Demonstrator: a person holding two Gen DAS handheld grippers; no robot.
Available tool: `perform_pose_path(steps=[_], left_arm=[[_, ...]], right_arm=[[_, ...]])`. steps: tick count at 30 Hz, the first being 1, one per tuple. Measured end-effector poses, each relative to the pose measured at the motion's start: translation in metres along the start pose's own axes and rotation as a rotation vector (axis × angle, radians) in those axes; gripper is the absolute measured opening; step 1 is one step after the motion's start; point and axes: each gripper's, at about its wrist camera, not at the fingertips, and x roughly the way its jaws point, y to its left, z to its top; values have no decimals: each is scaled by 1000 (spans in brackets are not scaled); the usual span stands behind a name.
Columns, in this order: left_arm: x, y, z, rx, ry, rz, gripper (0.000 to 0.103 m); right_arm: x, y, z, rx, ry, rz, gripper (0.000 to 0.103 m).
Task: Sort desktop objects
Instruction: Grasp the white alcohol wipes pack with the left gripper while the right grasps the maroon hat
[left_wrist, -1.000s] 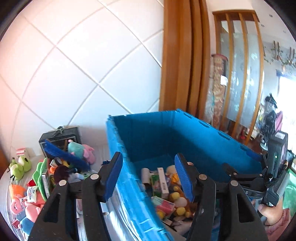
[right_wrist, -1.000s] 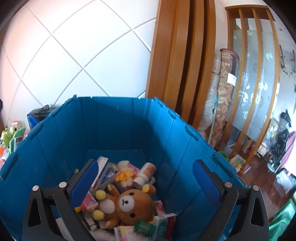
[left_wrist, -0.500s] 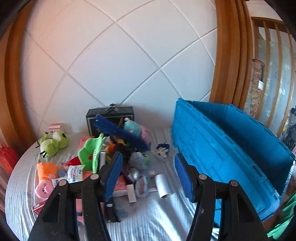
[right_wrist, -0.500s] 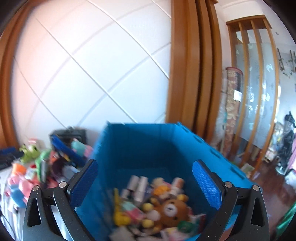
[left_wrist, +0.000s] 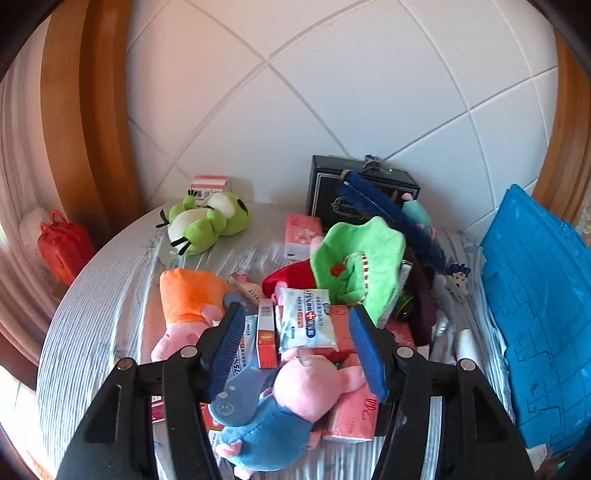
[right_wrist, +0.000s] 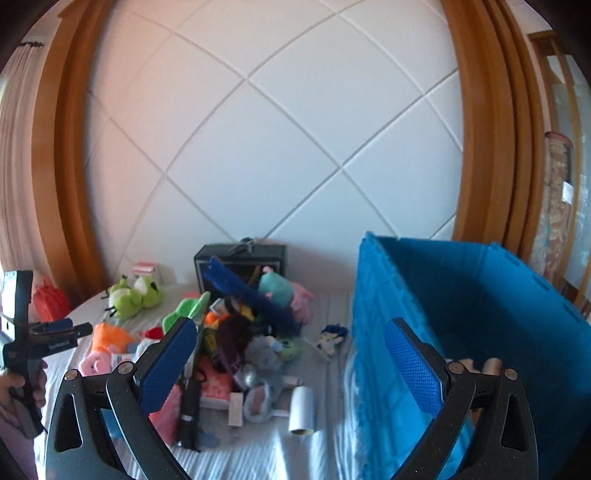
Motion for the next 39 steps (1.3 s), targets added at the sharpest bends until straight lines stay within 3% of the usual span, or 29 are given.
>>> perform_pose_path(steps=[10, 18, 25, 26, 28, 29, 31, 32, 34, 39], left_arm=[[106, -5, -5, 33, 193, -41, 58], [185, -13, -11, 44, 330, -25, 58], [218, -10, -19, 41, 368, -2, 64], [218, -10, -19, 42, 363, -10, 64], [220, -7, -19, 31, 362, -23, 63], [219, -7, -19, 24, 355, -27, 61], [217, -9, -19, 36, 339, -22, 50], [215, -10, -19, 41, 331, -18, 47], [212, -13, -19, 53, 323, -21, 35], [188, -18, -15, 45, 273, -50, 32]], right_arm=[[132, 30, -35, 10, 225, 76, 103], [218, 42, -67, -5, 387, 107, 103], [274, 70, -86, -43, 486, 155, 102], [281, 73, -89, -45, 493, 155, 100], [293, 79, -93, -50, 510, 163, 74], [299, 81, -95, -50, 520, 163, 69], [310, 83, -101, -48, 542, 169, 47], [313, 83, -102, -33, 544, 184, 44], [314, 82, -99, -31, 533, 205, 14], [304, 81, -92, -49, 520, 211, 12]])
